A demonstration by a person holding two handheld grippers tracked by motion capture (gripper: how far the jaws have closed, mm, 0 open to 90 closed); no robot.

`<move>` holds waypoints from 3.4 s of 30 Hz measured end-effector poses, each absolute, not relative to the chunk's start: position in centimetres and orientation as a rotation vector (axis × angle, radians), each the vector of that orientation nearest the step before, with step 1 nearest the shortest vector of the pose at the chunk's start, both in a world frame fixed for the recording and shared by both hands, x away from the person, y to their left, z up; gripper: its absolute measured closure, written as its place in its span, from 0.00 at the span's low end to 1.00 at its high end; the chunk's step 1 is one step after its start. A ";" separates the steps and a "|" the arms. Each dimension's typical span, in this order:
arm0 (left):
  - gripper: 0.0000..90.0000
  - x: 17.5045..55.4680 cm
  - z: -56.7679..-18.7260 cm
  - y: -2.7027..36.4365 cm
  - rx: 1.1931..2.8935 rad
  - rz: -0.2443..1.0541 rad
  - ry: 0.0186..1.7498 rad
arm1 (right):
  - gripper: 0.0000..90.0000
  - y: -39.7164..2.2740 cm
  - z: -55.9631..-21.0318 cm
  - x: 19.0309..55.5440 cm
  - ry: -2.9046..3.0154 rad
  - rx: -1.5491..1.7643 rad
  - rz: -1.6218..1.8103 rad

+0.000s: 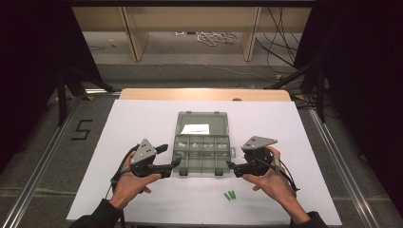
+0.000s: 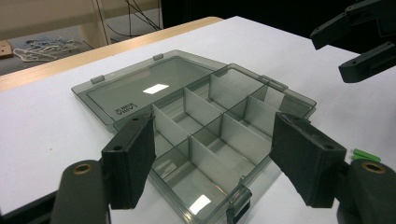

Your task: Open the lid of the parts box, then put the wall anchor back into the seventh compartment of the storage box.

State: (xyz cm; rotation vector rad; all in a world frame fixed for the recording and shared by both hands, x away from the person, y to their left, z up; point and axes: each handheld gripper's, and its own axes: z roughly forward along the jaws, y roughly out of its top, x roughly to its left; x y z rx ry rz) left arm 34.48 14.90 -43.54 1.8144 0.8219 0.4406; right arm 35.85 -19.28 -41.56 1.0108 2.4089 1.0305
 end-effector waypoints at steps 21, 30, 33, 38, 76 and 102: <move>0.25 32.6 -43.1 15.2 1.772 0.467 0.820 | 0.28 -20.4 -42.6 33.8 2.441 0.999 1.001; 0.24 31.8 -42.9 15.3 1.757 0.485 0.792 | 0.28 -21.2 -43.2 33.1 2.477 1.010 0.951; 0.24 31.6 -42.8 15.4 1.761 0.488 0.783 | 0.28 -21.3 -43.5 32.9 2.480 0.989 0.945; 0.23 31.3 -42.8 15.5 1.744 0.477 0.794 | 0.28 -21.1 -43.9 32.4 2.497 1.037 0.913; 0.23 29.5 -42.6 16.1 1.722 0.508 0.773 | 0.43 -18.4 -46.1 32.2 2.692 0.947 0.739; 0.23 29.6 -42.7 16.1 1.739 0.519 0.763 | 0.79 -17.7 -46.3 32.5 2.820 0.835 0.600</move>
